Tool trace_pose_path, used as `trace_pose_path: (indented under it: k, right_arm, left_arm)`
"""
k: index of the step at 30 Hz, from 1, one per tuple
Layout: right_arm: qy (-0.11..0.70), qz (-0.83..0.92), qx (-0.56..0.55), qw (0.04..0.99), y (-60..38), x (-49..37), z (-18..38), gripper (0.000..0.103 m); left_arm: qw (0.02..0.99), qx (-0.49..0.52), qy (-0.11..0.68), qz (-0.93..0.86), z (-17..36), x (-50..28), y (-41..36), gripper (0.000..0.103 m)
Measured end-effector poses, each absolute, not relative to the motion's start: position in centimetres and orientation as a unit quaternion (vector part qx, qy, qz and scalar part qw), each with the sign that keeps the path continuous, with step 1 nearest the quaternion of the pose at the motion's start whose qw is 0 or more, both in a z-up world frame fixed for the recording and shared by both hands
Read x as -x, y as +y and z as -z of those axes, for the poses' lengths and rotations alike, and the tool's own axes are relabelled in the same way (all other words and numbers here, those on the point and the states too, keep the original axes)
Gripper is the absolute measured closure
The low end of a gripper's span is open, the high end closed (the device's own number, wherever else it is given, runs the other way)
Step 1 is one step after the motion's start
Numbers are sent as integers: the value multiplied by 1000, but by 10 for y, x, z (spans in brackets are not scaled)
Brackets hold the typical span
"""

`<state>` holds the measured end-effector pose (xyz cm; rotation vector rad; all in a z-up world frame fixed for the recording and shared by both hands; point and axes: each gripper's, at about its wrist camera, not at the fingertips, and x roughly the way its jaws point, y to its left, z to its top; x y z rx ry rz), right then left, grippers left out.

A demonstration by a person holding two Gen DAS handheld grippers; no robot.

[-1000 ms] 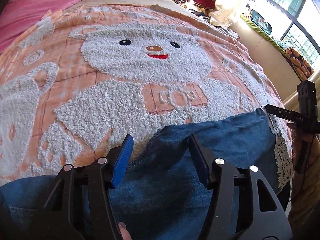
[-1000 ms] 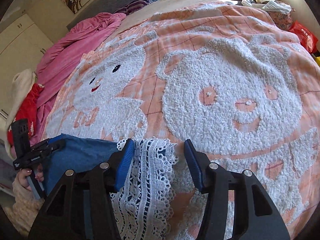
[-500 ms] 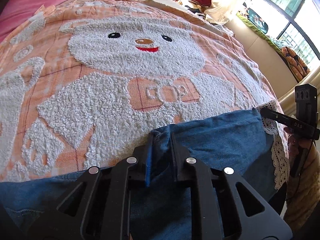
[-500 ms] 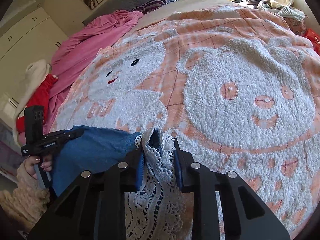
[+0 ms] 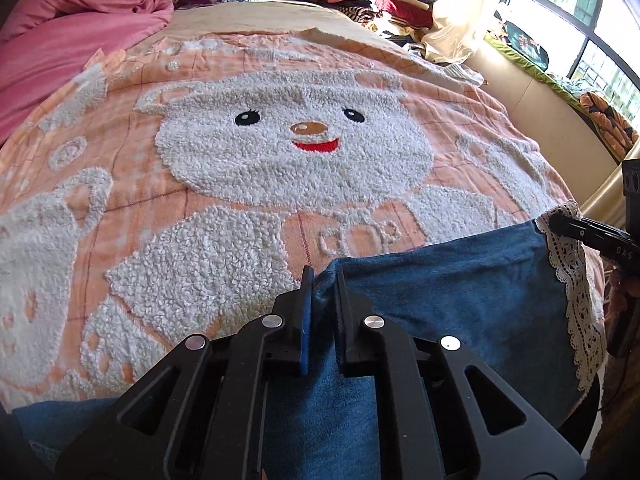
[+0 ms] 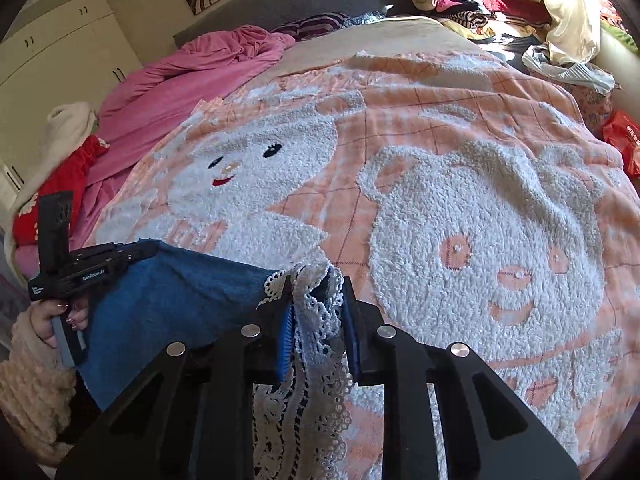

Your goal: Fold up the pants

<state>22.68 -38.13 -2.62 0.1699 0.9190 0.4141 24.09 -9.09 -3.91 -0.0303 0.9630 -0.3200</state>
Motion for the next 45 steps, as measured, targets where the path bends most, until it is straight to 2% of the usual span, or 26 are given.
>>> trace_pose_path:
  k: [4, 8, 10, 12, 14, 20, 22, 26, 30, 45]
  right_arm:
    - [459, -183, -81, 866, -382, -232, 45, 82]
    - [464, -161, -59, 869, -377, -231, 46, 77]
    - [459, -141, -35, 877, -373, -228, 41, 67]
    - [454, -124, -17, 882, -370, -225, 37, 63]
    - [452, -112, -21, 885, -373, -222, 34, 52]
    - [442, -98, -30, 891, -379, -201, 19, 43]
    - [438, -95, -25, 894, -378, -191, 14, 43]
    - [429, -102, -23, 897, -373, -171, 5, 42]
    - [419, -109, -26, 901, -366, -152, -2, 42]
    - [398, -129, -36, 908, -340, -98, -15, 42]
  left_arm:
    - [872, 3, 466, 148, 49, -241, -94, 97]
    - [872, -1, 468, 144, 50, -242, -94, 93]
    - [873, -6, 466, 142, 49, -240, -95, 92]
    - [874, -7, 466, 141, 47, -239, -94, 91]
    - [875, -10, 465, 137, 46, -238, -95, 88]
    - [880, -17, 456, 136, 35, -229, -94, 80]
    - [882, -15, 450, 136, 30, -226, -94, 74]
    - [888, -14, 440, 135, 21, -218, -94, 73]
    - [894, -15, 427, 135, 9, -206, -93, 65]
    - [908, 7, 396, 133, -22, -154, -78, 56]
